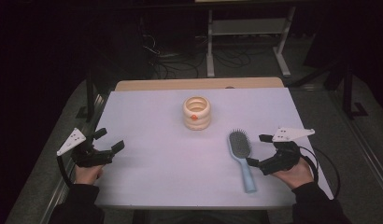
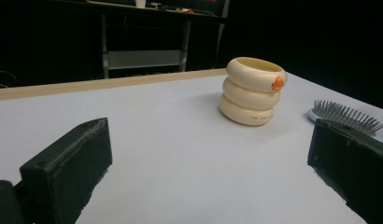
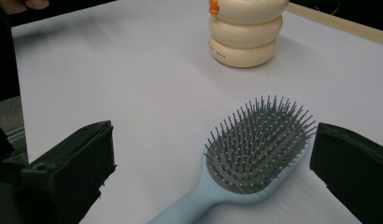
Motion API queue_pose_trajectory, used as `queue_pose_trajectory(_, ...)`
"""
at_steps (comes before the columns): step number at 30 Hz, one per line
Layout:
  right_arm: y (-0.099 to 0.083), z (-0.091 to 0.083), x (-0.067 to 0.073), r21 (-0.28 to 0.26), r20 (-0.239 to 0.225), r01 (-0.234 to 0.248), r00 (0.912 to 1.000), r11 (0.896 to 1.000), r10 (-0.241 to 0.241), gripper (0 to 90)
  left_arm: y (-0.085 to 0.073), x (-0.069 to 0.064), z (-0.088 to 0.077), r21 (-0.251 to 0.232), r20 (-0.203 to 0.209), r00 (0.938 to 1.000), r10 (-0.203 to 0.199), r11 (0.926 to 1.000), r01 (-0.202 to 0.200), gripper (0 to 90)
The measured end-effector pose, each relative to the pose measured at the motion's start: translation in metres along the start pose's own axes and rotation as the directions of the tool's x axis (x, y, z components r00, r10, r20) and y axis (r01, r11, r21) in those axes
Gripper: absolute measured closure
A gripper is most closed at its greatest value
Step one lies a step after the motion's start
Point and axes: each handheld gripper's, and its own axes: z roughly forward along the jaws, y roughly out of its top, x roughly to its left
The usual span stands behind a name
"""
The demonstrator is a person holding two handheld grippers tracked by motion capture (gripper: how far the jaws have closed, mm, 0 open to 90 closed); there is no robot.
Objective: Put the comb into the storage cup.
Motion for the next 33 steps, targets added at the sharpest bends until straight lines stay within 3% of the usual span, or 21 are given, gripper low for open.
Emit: queue_pose_trajectory(33, 0.001, 0.018, 0.017, 0.081, -0.073, 0.055, 0.9961, 0.995, -0.050, 0.0, 0.000, 0.000, 0.001, 0.006, 0.006, 1.0000, 0.004, 1.0000, -0.004, 0.0)
